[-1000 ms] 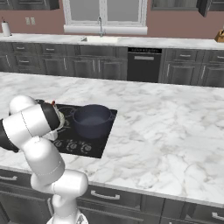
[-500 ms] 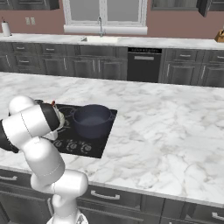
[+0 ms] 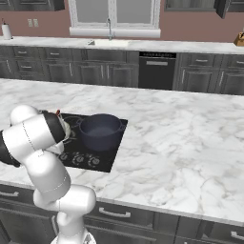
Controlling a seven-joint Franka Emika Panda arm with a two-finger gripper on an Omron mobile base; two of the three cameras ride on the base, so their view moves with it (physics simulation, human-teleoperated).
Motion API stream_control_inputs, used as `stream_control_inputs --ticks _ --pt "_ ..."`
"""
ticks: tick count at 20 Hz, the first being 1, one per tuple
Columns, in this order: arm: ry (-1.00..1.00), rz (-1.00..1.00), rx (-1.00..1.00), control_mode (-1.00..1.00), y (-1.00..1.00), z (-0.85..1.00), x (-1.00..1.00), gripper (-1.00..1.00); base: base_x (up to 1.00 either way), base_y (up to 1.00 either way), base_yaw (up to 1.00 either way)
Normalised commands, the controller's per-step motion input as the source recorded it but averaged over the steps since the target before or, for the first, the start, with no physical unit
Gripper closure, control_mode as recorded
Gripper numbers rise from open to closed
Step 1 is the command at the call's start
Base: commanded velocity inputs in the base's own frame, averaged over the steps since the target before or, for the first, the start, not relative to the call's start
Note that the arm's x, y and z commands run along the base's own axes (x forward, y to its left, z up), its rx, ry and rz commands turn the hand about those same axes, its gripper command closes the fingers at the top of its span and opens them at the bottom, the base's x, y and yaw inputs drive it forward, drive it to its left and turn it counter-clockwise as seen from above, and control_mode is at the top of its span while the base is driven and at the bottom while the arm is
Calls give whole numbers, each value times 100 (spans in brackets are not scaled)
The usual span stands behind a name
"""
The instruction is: Pick the kettle from the cabinet and place it on a stove burner. Then pick the pot from the counter and place it on another stove burner. Finally, turn both burners on.
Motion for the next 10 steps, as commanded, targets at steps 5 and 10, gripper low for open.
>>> stream_control_inputs --ticks 5,10 --pt "0 0 0 -100 0 -12 0 -100 0 0 0" --pt "-3 1 0 -100 0 -3 0 100 0 0 0"
